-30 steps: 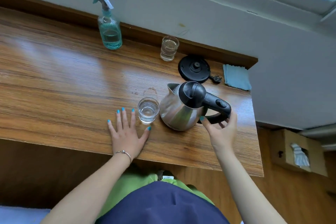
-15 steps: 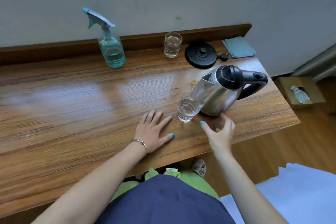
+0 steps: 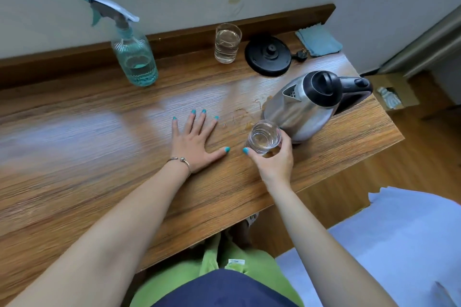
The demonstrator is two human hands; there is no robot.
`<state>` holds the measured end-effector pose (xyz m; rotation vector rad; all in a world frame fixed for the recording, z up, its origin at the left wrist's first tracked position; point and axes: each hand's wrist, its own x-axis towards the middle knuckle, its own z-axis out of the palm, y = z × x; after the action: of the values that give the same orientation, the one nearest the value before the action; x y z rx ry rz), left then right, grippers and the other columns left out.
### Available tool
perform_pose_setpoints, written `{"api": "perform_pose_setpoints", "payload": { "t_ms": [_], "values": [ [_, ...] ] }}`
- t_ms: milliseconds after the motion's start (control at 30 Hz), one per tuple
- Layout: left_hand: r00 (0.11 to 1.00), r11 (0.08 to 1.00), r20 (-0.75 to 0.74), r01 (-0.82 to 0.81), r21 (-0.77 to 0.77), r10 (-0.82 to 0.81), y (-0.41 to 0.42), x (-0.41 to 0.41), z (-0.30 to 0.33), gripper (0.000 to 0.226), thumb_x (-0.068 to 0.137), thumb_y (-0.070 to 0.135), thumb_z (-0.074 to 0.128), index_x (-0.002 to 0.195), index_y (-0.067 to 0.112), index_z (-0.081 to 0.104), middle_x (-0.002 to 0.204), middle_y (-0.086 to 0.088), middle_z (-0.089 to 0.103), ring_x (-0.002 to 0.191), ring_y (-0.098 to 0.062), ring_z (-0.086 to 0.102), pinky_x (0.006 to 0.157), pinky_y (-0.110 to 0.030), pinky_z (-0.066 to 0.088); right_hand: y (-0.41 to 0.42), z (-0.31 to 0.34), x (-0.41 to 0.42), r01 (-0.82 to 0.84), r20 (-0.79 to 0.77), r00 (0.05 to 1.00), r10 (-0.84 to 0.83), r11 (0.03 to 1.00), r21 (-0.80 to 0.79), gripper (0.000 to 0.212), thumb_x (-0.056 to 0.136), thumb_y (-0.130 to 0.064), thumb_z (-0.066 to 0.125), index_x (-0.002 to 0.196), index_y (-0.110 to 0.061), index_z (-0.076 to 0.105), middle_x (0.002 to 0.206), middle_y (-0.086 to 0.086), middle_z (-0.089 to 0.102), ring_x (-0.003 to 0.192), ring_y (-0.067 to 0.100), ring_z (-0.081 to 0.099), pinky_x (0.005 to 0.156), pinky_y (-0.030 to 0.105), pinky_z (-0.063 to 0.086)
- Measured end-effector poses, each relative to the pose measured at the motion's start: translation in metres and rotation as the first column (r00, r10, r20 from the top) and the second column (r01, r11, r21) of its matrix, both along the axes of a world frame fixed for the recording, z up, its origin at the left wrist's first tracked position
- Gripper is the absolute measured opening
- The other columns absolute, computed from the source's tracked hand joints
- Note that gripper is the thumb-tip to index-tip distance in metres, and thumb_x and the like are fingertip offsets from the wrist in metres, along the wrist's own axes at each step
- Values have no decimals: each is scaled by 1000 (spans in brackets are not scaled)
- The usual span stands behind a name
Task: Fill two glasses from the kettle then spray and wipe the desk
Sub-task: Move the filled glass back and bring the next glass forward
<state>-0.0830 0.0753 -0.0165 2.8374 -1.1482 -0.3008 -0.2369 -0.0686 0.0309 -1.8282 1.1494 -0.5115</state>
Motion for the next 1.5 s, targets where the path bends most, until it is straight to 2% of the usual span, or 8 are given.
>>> {"api": "perform_pose_setpoints", "payload": {
  "t_ms": [267,367,533,667,800,1133,1333,1500],
  "values": [
    [987,987,-13,-158,-30,157,4,39,-2,95,76,89,4,156,36,3,166,4,1,151,-20,-6,120,-48,-3,-1,3,10,75,14,997,-75,997,-14,77,53,-36,92,121,-28,57,108,-24,59,109,4,58,97,26,49],
    [987,987,3,-158,-22,158,3,40,-4,95,77,89,0,156,35,0,165,3,-2,151,-20,-8,119,-46,-6,-4,3,13,58,22,998,-58,998,17,78,52,-36,93,121,-29,58,112,-20,62,112,5,59,98,31,52],
    [978,977,5,-208,-48,208,2,41,-6,88,82,85,3,156,37,3,165,0,-1,151,-19,-8,119,-43,-8,-6,5,23,38,30,999,-38,999,-7,73,52,-34,93,116,-35,58,106,-25,62,109,1,59,98,24,50],
    [960,956,-13,-279,-96,279,2,42,-8,87,86,77,12,157,26,9,165,-3,5,151,-18,-4,119,-40,-7,-8,7,39,-1,46,999,2,1000,-22,75,52,-32,93,120,-28,60,112,-17,65,109,3,60,96,23,51],
    [962,957,-21,-272,-96,271,1,43,-8,85,89,74,18,157,24,10,165,-4,6,151,-19,-3,119,-40,-7,-9,13,64,-15,48,999,18,999,-49,78,53,-32,93,123,-22,61,117,-10,66,112,7,60,100,29,50],
    [959,954,-26,-283,-100,282,2,42,-8,79,90,69,10,157,27,9,165,-2,5,151,-21,-1,119,-43,-8,-12,20,134,-121,60,990,125,991,-59,74,54,-35,92,121,-24,61,105,-21,61,102,-5,56,91,14,45],
    [955,950,-17,-296,-96,295,1,41,-7,82,89,73,11,157,27,8,165,-1,5,151,-20,0,121,-45,-4,-14,12,176,-174,53,983,175,984,-25,76,52,-40,91,120,-30,59,107,-22,62,110,2,59,95,20,47],
    [955,950,-20,-298,-92,298,1,41,-7,81,89,72,12,157,27,8,165,-1,4,151,-20,-1,121,-45,-5,-19,5,207,-194,91,977,194,981,-14,77,51,-36,90,122,-28,60,99,-28,60,105,-3,59,88,12,44]
  ]
}}
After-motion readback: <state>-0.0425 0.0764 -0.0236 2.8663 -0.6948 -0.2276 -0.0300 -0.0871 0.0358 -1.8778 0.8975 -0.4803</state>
